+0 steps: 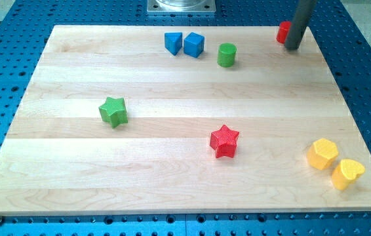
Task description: Put the red star closer to the red circle
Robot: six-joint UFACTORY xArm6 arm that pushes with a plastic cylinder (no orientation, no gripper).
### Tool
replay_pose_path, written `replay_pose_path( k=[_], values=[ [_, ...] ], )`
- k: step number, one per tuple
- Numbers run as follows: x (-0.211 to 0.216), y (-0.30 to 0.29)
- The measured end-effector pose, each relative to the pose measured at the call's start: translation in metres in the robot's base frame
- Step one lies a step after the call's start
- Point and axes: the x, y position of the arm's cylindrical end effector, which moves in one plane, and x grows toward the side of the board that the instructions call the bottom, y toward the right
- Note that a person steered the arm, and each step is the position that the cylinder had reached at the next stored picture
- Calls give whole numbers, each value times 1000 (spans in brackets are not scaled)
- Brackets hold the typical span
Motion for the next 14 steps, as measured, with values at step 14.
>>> replay_pose_path(
  k=[14],
  values=[
    [135,-80]
  ],
)
